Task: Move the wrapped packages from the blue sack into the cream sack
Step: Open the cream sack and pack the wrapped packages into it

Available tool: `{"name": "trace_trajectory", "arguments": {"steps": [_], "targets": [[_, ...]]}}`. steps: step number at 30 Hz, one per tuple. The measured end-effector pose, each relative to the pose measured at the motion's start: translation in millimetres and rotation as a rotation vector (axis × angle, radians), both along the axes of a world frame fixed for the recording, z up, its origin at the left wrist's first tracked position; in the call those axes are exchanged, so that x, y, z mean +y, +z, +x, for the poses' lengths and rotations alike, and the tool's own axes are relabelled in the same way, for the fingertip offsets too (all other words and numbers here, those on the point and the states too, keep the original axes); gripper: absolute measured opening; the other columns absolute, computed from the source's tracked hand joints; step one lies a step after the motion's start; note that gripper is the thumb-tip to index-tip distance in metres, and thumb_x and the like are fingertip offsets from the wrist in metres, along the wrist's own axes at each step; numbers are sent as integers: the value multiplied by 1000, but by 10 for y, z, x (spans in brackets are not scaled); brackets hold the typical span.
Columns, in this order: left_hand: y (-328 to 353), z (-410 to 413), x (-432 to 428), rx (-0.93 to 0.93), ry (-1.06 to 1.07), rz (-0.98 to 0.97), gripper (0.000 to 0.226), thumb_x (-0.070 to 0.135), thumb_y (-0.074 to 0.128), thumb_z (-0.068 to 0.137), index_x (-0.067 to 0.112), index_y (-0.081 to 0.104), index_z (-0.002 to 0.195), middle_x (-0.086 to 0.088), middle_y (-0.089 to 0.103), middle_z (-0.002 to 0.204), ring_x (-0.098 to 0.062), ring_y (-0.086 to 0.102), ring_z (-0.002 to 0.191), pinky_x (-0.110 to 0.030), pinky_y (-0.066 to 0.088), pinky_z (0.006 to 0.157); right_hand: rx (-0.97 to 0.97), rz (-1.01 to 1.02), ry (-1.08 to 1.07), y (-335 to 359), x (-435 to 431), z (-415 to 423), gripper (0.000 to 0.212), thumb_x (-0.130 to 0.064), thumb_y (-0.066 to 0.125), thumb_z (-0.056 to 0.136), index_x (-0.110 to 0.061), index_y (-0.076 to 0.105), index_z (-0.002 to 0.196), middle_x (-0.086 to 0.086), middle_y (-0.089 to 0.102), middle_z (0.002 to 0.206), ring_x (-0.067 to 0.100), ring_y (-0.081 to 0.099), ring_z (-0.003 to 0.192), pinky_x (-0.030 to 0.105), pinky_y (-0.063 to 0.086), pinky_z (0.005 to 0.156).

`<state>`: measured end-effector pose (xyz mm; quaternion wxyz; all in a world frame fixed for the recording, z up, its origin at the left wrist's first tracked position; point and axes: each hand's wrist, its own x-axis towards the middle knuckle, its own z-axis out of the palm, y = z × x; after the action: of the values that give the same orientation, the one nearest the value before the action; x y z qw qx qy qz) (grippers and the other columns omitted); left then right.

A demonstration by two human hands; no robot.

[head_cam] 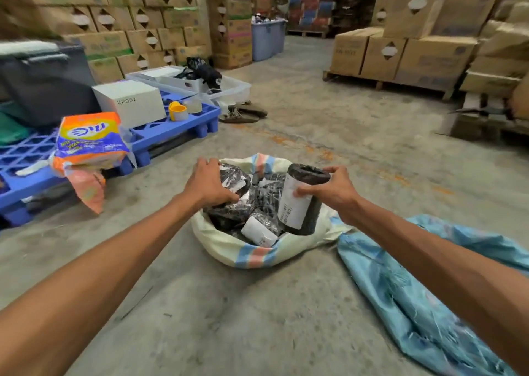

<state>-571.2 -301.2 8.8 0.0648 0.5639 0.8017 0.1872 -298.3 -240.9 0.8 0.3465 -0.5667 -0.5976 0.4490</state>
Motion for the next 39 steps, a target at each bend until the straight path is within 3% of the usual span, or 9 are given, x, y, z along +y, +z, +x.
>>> {"name": "trace_trajectory", "arguments": {"steps": [3, 11, 13, 15, 23, 30, 34, 37, 39], "targets": [[-117, -67, 297, -38, 23, 1, 97, 50, 89, 53, 10, 48, 132, -11, 43, 130, -28, 48, 120, -41, 46, 101, -21, 15, -35, -94, 308, -234, 64, -41, 96, 48, -18, 70, 101, -3, 74, 94, 15, 71, 87, 28, 56, 64], [-670, -225, 935, -29, 116, 128, 90, 53, 84, 62, 15, 48, 135, -8, 45, 125, -28, 49, 118, -43, 48, 96, -376, 231, 66, -486, 809, -1075, 70, -69, 74, 57, -22, 59, 107, 0, 70, 100, 24, 67, 94, 43, 57, 82], [-857, -270, 991, -13, 111, 165, 93, 54, 83, 64, 17, 43, 139, -7, 45, 124, -28, 50, 116, -42, 49, 93, -537, 224, 105, -682, 809, -1213, 92, -75, 66, 68, -16, 48, 135, 13, 59, 128, 35, 55, 121, 50, 48, 100], [-1044, -303, 1012, 35, 88, 201, 96, 55, 81, 66, 17, 38, 143, -7, 45, 123, -26, 50, 112, -39, 49, 90, -657, 249, 129, -892, 764, -1297, 102, -73, 52, 85, -11, 16, 157, 19, 35, 153, 41, 32, 141, 55, 31, 113], [-1075, -381, 984, 52, 2, 87, 107, 59, 73, 69, 17, 21, 153, -12, 35, 144, -30, 39, 131, -43, 38, 107, -716, 265, 184, -927, 745, -1311, 100, -74, 30, 93, -12, -14, 158, 24, 20, 158, 40, 17, 147, 57, 19, 116], [-740, -524, 800, -21, 128, 212, 72, 52, 51, 90, 15, 32, 149, -14, 40, 147, -31, 38, 135, -50, 31, 112, -610, 299, -96, -654, 860, -851, 76, -62, 21, 101, -14, 11, 159, 23, 33, 150, 39, 28, 139, 56, 24, 112], [-652, -635, 671, -307, 539, 132, 57, 41, 35, 100, 10, 35, 147, -18, 40, 149, -35, 37, 136, -49, 29, 112, -620, 57, -275, -697, 973, -509, 65, -52, 26, 104, -13, 23, 156, 26, 33, 152, 42, 31, 139, 55, 27, 112], [-737, -794, 586, -772, 783, 55, 56, 36, 28, 101, 7, 32, 148, -21, 39, 149, -38, 40, 132, -47, 35, 108, -486, -187, -269, -899, 1086, -354, 61, -44, 29, 104, -6, 29, 153, 26, 36, 151, 42, 38, 136, 48, 34, 110], [-835, -837, 480, -1045, 745, 14, 41, 29, 27, 102, 8, 51, 129, -28, 52, 130, -37, 53, 113, -42, 44, 93, -366, -255, -222, -1026, 1135, -316, 59, -37, 32, 103, 1, 38, 148, 24, 46, 146, 41, 48, 130, 43, 41, 106]]}}
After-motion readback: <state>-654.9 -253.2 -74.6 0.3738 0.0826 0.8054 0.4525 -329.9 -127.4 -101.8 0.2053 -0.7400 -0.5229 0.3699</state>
